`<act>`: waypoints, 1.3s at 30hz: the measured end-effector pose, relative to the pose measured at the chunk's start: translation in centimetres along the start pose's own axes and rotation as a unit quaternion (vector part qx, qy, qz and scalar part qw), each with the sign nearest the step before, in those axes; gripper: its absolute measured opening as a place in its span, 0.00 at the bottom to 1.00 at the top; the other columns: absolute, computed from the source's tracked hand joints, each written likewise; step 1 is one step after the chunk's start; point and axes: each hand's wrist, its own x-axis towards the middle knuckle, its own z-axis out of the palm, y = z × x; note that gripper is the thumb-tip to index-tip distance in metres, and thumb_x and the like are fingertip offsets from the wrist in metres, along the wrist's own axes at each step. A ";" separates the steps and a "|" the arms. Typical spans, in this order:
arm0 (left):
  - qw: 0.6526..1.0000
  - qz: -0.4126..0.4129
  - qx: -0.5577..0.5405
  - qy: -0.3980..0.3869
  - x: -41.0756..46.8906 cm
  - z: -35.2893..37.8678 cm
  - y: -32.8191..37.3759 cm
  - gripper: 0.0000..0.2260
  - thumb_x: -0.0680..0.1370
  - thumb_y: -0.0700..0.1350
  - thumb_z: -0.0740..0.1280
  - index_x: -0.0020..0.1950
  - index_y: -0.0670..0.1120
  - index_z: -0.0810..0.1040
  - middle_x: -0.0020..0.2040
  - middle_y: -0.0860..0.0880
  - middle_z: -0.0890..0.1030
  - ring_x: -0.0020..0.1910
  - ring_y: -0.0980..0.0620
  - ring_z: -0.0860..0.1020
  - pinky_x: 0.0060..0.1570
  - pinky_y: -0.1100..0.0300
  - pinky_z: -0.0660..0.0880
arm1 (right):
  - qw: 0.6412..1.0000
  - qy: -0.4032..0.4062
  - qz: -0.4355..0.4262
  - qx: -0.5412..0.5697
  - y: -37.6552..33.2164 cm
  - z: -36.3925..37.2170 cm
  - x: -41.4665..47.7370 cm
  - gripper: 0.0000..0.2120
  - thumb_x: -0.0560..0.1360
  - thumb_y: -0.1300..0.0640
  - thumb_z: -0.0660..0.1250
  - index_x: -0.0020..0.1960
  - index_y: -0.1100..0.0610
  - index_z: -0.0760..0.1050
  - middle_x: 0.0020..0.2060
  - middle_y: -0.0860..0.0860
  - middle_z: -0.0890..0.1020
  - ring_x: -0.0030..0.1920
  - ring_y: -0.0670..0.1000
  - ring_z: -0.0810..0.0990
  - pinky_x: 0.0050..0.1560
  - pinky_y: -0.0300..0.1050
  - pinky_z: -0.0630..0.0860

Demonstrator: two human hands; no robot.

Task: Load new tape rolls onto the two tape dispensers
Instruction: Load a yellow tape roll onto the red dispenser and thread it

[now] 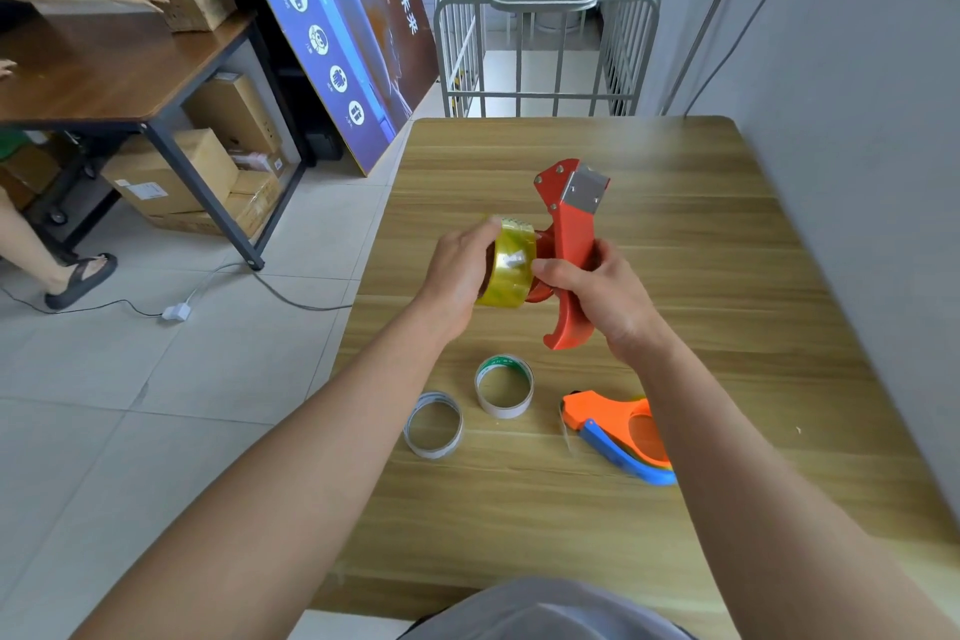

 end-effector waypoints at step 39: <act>0.957 0.182 0.224 -0.020 0.5 -0.6 -1.0 0.38 0.58 0.42 0.79 0.65 0.52 0.67 0.62 0.53 0.68 0.57 0.58 0.71 0.50 0.76 0.69 | 0.994 -0.097 -0.029 0.029 2.4 -0.7 -0.2 0.37 0.62 0.63 0.76 0.66 0.53 0.63 0.54 0.47 0.79 0.52 0.40 0.81 0.47 0.36 0.78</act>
